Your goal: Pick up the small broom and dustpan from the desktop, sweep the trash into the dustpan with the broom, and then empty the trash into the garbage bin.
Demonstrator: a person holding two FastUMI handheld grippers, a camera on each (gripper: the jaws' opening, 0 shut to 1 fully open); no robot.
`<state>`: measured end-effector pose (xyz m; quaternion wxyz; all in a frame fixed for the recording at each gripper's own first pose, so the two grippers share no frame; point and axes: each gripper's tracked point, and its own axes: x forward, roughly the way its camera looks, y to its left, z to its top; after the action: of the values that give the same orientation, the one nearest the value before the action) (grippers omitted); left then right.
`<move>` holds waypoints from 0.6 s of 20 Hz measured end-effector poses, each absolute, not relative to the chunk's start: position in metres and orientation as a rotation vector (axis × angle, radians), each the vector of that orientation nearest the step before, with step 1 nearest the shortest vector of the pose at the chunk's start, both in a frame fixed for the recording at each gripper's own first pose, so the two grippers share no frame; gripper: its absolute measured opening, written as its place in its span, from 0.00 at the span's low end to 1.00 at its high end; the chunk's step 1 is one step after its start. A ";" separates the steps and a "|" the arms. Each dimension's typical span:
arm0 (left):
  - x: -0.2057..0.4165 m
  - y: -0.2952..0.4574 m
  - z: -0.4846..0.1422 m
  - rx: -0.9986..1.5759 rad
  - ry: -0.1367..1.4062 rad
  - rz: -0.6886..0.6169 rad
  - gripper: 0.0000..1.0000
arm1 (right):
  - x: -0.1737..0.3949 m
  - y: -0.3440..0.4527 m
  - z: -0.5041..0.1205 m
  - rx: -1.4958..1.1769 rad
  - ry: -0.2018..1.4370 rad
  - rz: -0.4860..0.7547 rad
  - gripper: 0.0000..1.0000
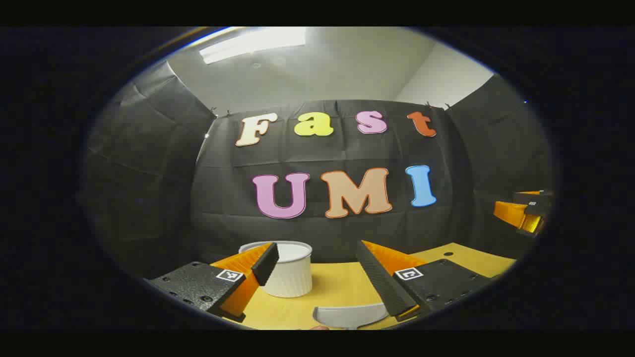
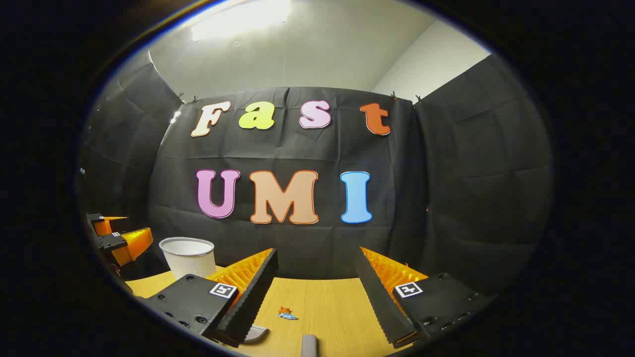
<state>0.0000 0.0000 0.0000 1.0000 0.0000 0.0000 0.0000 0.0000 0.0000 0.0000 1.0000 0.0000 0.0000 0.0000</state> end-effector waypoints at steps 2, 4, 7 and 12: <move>-0.002 -0.002 -0.001 -0.007 0.006 -0.006 0.96 | -0.002 0.000 0.002 -0.002 -0.003 0.004 0.99; -0.001 -0.002 -0.001 -0.012 0.011 -0.004 0.95 | -0.004 -0.001 0.003 -0.006 -0.005 0.006 0.99; -0.003 0.002 0.002 -0.009 0.006 0.013 0.97 | -0.005 -0.003 0.002 -0.007 -0.002 0.005 0.99; -0.008 -0.001 0.004 -0.003 0.002 0.009 0.95 | -0.009 -0.008 0.001 -0.007 -0.004 -0.002 0.99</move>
<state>-0.0079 -0.0014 0.0039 1.0000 -0.0017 0.0012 0.0045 -0.0090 -0.0083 0.0009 1.0000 -0.0034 -0.0018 -0.0010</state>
